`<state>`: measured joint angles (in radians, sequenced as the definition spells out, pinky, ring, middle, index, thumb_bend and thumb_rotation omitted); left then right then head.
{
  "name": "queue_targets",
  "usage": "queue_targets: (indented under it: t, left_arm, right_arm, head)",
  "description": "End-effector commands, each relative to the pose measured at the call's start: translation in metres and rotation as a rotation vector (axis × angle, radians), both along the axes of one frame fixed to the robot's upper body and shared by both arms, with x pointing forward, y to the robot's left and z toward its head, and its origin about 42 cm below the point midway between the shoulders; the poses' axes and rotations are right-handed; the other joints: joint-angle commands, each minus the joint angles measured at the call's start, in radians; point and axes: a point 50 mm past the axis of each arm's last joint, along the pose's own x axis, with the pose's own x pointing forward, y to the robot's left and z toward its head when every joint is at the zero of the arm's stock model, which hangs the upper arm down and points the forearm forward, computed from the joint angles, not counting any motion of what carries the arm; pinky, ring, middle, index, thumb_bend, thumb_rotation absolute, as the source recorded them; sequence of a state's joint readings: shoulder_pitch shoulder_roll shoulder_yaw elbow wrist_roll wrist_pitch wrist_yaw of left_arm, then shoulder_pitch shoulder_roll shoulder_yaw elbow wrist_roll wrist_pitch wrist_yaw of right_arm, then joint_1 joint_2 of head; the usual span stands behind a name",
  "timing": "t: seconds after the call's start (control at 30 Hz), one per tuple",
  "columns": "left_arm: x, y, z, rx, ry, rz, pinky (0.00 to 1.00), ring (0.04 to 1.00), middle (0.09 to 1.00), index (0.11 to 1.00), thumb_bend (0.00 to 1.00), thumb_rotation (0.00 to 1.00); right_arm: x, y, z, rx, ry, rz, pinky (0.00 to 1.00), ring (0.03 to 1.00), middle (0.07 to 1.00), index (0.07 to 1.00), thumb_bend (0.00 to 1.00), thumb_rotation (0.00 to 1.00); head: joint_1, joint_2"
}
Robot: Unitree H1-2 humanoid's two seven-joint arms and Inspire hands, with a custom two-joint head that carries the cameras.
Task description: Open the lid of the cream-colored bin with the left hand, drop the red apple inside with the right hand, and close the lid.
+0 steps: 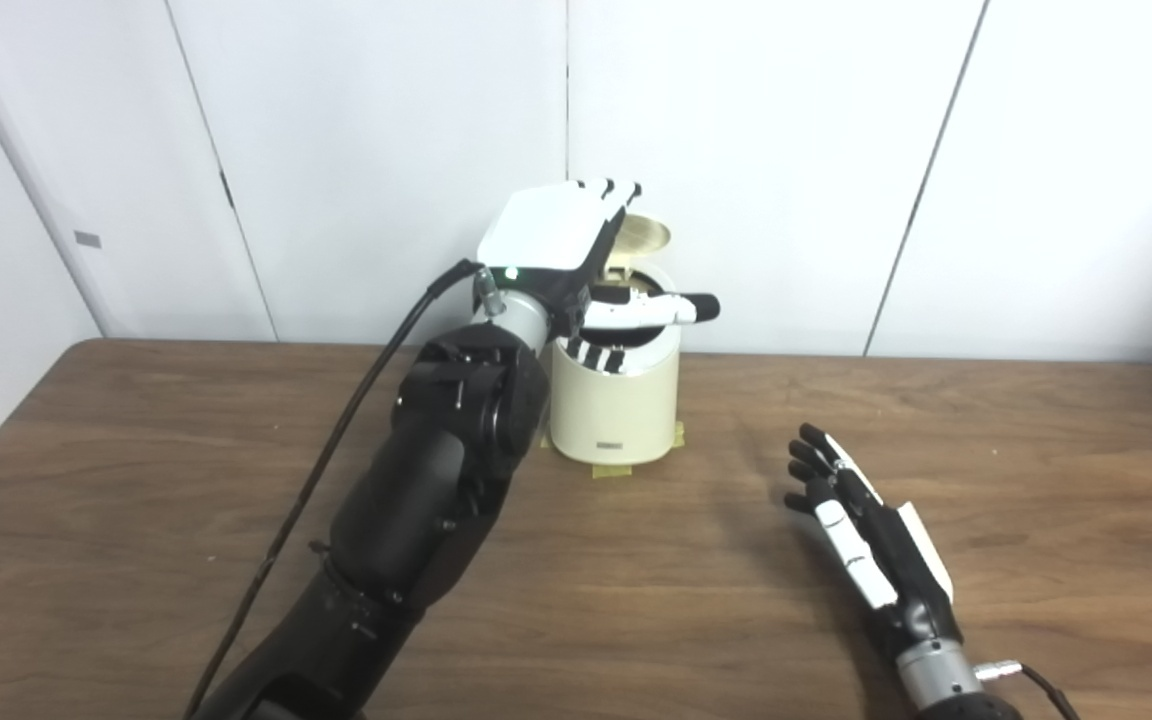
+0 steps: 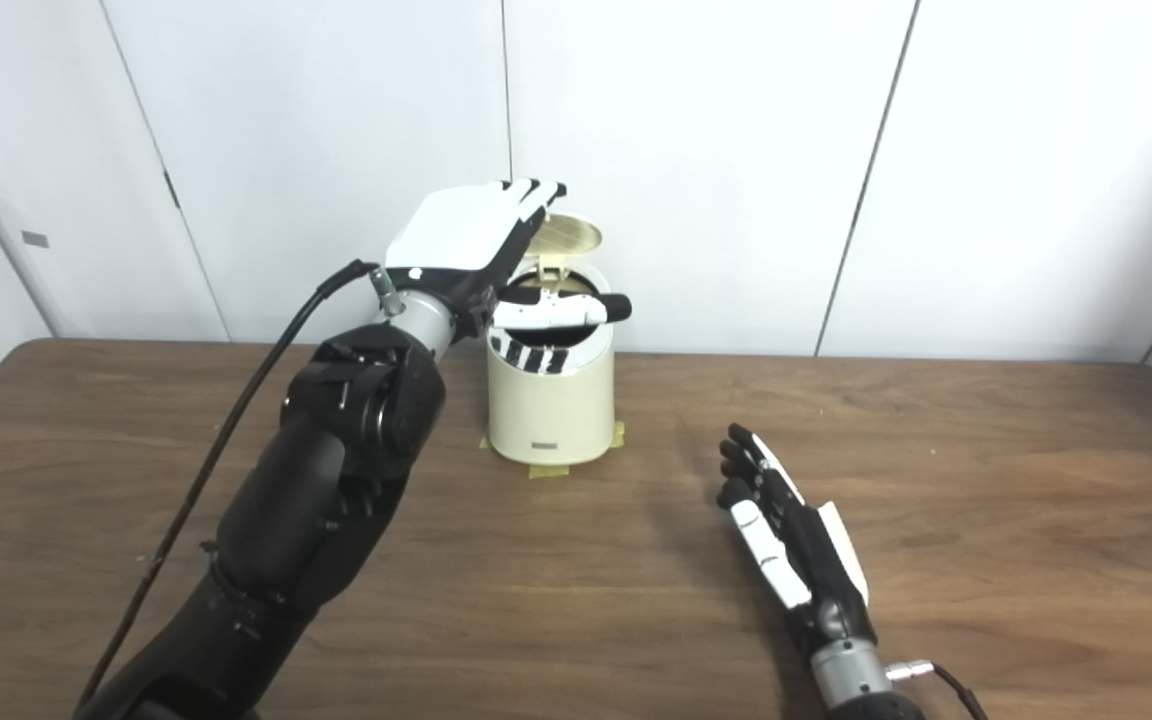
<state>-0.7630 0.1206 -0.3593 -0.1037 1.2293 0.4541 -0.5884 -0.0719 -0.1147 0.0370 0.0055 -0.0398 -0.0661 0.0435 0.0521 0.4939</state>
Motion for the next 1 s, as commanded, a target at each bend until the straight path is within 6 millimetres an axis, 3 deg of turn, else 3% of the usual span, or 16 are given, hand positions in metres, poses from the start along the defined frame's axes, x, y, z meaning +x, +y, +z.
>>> queue_targets:
  t: [0.0,0.5,0.97]
  left_arm:
    - [0.004,-0.001,0.023,0.014,-0.097,0.001,1.0,1.0,1.0,0.997,0.97,1.0]
    - [0.007,0.007,0.022,0.012,-0.103,0.009,1.0,1.0,1.0,0.995,0.95,1.0]
    - [0.023,-0.002,0.019,0.077,-0.096,0.009,1.0,1.0,1.0,0.986,0.97,1.0]
  right_arm:
    - [0.004,0.004,0.015,0.007,-0.064,0.006,0.8,0.9,0.906,0.911,0.22,0.8]
    - [0.003,0.006,0.012,-0.002,-0.043,0.007,0.8,0.895,0.902,0.906,0.23,0.76]
    - [0.003,0.012,0.01,-0.022,-0.02,0.009,0.8,0.892,0.9,0.899,0.26,0.76]
  head:
    - [0.0,0.0]
    - [-0.005,0.002]
    - [-0.025,-0.002]
